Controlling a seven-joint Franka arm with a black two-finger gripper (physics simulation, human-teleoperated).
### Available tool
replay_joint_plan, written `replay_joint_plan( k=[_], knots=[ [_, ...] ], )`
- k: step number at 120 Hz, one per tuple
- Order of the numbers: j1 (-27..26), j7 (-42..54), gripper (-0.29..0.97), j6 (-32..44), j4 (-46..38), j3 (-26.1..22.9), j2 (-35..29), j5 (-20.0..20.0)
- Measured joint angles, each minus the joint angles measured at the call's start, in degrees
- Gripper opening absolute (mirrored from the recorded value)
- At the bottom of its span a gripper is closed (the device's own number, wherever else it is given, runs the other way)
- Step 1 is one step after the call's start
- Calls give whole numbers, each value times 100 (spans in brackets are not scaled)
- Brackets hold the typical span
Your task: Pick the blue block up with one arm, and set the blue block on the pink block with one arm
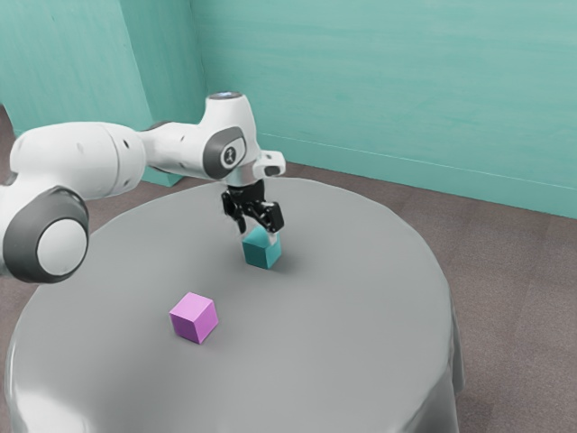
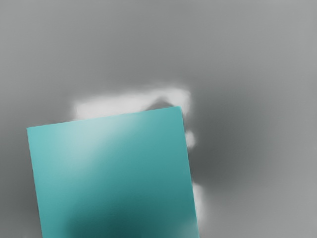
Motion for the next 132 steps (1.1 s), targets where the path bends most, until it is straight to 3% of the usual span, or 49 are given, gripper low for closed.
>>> replay_joint_plan(
  k=[58,132],
  knots=[
    [24,54,68,181,103,95,280,-553],
    [101,10,64,196,354,99,599,-623]
  ],
)
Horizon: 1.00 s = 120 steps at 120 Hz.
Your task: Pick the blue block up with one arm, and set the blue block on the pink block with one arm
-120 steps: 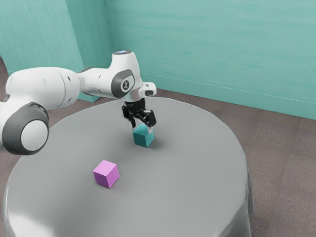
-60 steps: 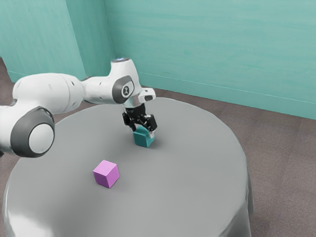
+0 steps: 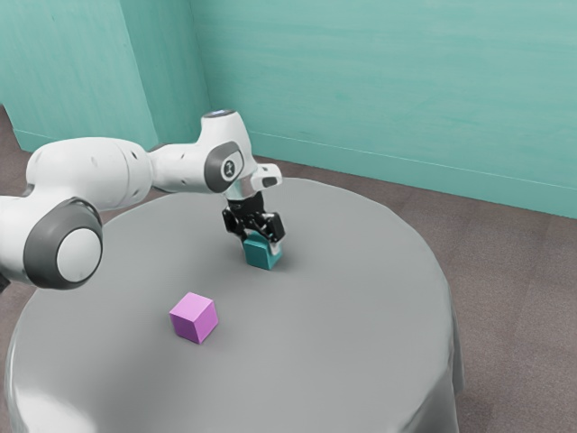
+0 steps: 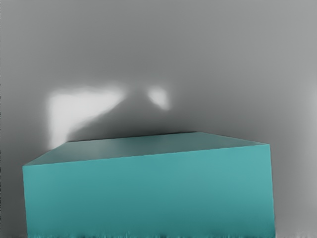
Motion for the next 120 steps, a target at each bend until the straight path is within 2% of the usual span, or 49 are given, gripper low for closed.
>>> replay_joint_plan(
  k=[24,31,43,57,72,99,120],
  knots=[
    [6,1,38,5,-130,5,-79,-67],
    [-12,-9,32,9,-371,5,-359,-60],
    [-12,-58,28,18,-1519,34,-1571,-10],
    [-24,-206,28,26,-3541,52,-3447,33],
    [-71,-398,30,27,-4846,8,-4580,35],
    [-49,-671,35,36,-5997,8,-5414,0],
    [171,-810,36,62,-6024,8,-5131,-5]
  ],
)
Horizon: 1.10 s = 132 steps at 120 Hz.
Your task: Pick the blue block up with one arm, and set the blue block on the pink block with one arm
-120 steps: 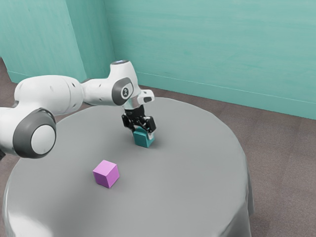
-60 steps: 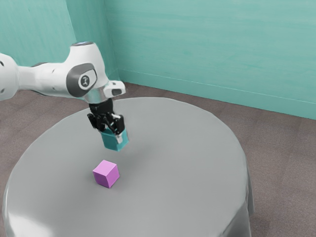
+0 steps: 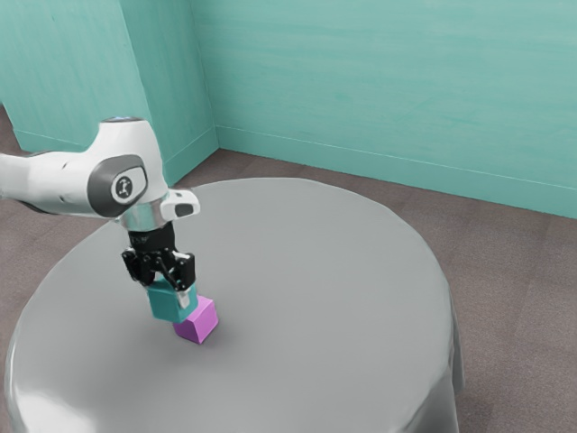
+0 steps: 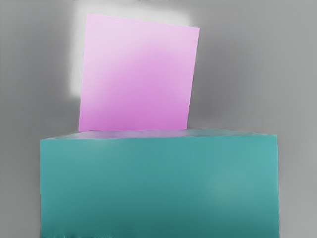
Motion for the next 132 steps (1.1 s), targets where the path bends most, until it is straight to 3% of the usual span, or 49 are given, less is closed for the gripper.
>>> replay_joint_plan(
  k=[26,39,72,92,100,114,123,132],
  knots=[
    [-6,-90,37,51,483,-6,602,10],
    [-22,-41,37,78,811,-4,856,252],
    [-2,60,37,169,887,-3,965,423],
    [-12,106,51,199,888,-3,976,348],
    [-10,122,56,209,889,-2,851,348],
    [-125,162,61,60,1367,75,62,385],
    [-158,199,63,-417,2152,103,-167,553],
    [-236,237,65,-958,2413,119,-411,628]
  ],
)
